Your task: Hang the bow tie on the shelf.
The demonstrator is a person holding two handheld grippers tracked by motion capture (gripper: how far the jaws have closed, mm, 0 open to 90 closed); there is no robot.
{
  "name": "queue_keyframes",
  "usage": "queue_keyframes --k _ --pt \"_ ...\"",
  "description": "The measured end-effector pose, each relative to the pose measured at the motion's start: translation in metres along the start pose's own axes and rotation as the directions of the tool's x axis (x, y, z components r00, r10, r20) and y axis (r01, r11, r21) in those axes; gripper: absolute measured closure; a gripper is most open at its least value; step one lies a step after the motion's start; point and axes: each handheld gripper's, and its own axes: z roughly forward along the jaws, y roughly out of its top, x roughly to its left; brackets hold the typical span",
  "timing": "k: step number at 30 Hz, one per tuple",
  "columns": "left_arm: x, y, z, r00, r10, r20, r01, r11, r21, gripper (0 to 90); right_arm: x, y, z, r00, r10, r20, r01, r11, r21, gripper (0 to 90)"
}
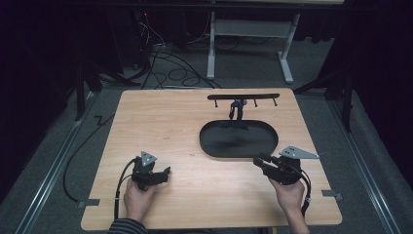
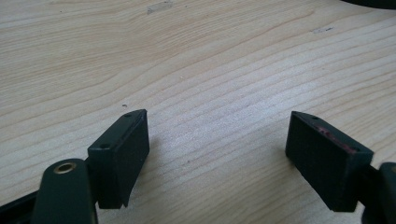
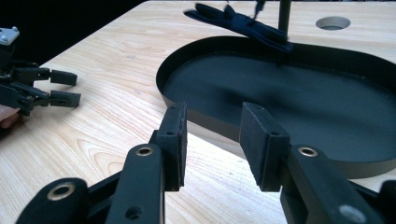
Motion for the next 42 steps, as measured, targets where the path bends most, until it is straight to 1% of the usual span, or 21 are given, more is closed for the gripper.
queue_keyframes --k 13,22,23,27,30,34,35,42 --pt "0.000 0.000 0.000 1.0000 0.000 0.000 0.000 1.0000 0.000 22.0 0.001 -0.006 0.009 1.0000 0.002 -0.003 -0.001 1.000 0.025 63.6" --pt "0.000 0.000 0.000 1.0000 0.000 0.000 0.000 1.0000 0.000 22.0 0.001 -0.011 0.016 1.0000 -0.002 0.003 0.002 0.999 0.046 63.7" --pt "0.000 0.000 0.000 1.0000 0.000 0.000 0.000 1.0000 0.000 22.0 0.001 -0.012 0.017 1.0000 0.003 0.004 -0.004 0.999 0.049 63.7" --pt "0.000 0.000 0.000 1.0000 0.000 0.000 0.000 1.0000 0.000 22.0 0.000 -0.014 0.020 0.9999 -0.002 0.010 0.001 0.998 0.058 63.6" --pt "0.000 0.000 0.000 1.0000 0.000 0.000 0.000 1.0000 0.000 22.0 0.000 -0.017 0.023 0.9999 0.005 0.014 -0.006 0.998 0.068 63.7" --pt "0.000 0.000 0.000 1.0000 0.000 0.000 0.000 1.0000 0.000 22.0 -0.002 -0.020 0.026 0.9997 -0.005 0.023 0.004 0.997 0.078 63.7" --pt "0.000 0.000 0.000 1.0000 0.000 0.000 0.000 1.0000 0.000 22.0 -0.001 -0.021 0.027 0.9997 0.002 0.026 -0.004 0.997 0.081 63.7" --pt "0.000 0.000 0.000 1.0000 0.000 0.000 0.000 1.0000 0.000 22.0 -0.004 -0.027 0.033 0.9994 0.006 0.033 -0.010 0.995 0.101 63.7"
